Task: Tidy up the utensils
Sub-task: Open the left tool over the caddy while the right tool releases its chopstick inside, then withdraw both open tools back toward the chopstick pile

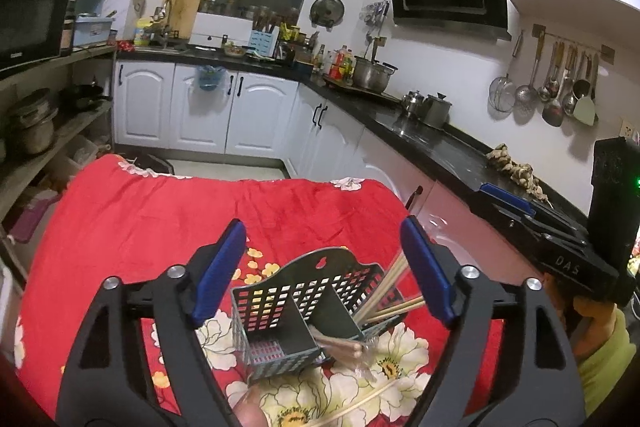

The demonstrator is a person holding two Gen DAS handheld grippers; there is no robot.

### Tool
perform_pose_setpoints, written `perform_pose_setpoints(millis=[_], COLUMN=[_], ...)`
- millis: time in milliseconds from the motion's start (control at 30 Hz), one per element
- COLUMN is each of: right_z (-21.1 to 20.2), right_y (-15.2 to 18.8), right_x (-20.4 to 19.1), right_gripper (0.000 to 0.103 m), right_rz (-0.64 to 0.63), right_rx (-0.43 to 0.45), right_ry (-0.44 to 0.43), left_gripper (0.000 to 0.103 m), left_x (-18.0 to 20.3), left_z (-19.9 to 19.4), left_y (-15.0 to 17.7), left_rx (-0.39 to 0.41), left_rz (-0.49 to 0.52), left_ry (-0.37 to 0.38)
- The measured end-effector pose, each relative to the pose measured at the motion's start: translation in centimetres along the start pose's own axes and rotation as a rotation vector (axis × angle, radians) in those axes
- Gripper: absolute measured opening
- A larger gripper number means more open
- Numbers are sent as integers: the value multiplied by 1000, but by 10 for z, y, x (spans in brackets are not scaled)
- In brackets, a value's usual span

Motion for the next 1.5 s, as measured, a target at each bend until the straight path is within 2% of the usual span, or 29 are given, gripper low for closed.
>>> perform_pose_setpoints(millis=[33, 233, 533, 900, 1233, 1500], right_z=[-1, -12, -36, -57, -64, -61], right_y=[1, 6, 24, 50, 78, 104], right_x=[1, 2, -3, -13, -19, -25], right_gripper=[49, 55, 62, 63, 63, 63], right_rz=[-1, -15, -19, -22, -23, -27], right_rx=[0, 8, 13, 3, -43, -92], right_ry=[1, 3, -20, -38, -48, -39], left_gripper=[82, 92, 92, 92, 92, 92], left_x=[0, 5, 7, 4, -5, -8], left_z=[-2, -15, -33, -50, -64, -61], left_y=[1, 9, 27, 52, 76, 101], left_rx=[4, 9, 2, -15, -33, -91], left_rz=[0, 14, 12, -24, -69, -87], left_ry=[-3, -16, -35, -36, -54, -64])
Point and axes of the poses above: each gripper's, at about its wrist camera, not at the fingertips, and z roughly the way its jaws point, x to its right, y to its underside, the point moved 1 cm from there along z, roughly the way its jaws point, and after that the axes turned 8 degrees about y, right-handed, at the moved point
